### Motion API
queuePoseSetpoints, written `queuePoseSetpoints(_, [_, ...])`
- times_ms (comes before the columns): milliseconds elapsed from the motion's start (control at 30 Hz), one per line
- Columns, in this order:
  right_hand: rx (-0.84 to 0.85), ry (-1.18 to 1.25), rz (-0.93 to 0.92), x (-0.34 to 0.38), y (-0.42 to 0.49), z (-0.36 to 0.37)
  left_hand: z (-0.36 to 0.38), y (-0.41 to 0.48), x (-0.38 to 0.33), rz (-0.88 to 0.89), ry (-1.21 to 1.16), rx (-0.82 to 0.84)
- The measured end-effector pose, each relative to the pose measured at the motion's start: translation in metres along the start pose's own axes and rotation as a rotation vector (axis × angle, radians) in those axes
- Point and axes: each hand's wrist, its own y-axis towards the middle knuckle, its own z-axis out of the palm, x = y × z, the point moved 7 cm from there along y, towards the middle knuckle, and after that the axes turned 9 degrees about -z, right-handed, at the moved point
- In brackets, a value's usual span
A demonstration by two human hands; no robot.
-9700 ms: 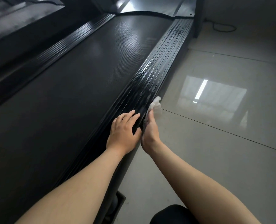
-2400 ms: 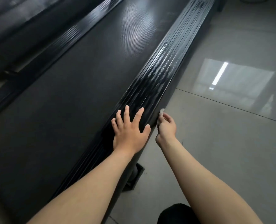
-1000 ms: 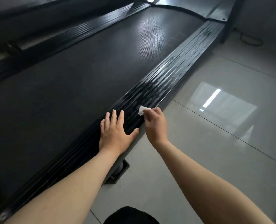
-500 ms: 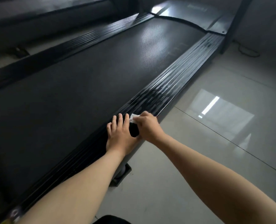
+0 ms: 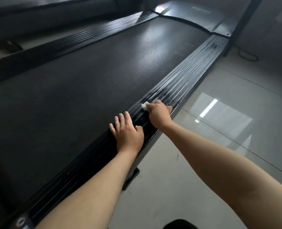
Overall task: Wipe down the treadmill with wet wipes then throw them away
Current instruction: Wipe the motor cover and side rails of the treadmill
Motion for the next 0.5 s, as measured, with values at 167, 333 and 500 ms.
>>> queuePoseSetpoints(167, [0.078, 0.052, -0.335, 0.044, -0.01, 0.013, -0.004, 0.004, 0.004, 0.022, -0.112, -0.051])
queuePoseSetpoints(333, [0.047, -0.097, -0.075, -0.004, 0.034, -0.001, -0.002, 0.002, 0.003, 0.036, -0.168, -0.069])
queuePoseSetpoints(500, [0.039, -0.082, 0.001, 0.0, 0.035, 0.008, -0.001, 0.005, 0.002, 0.035, -0.188, -0.071])
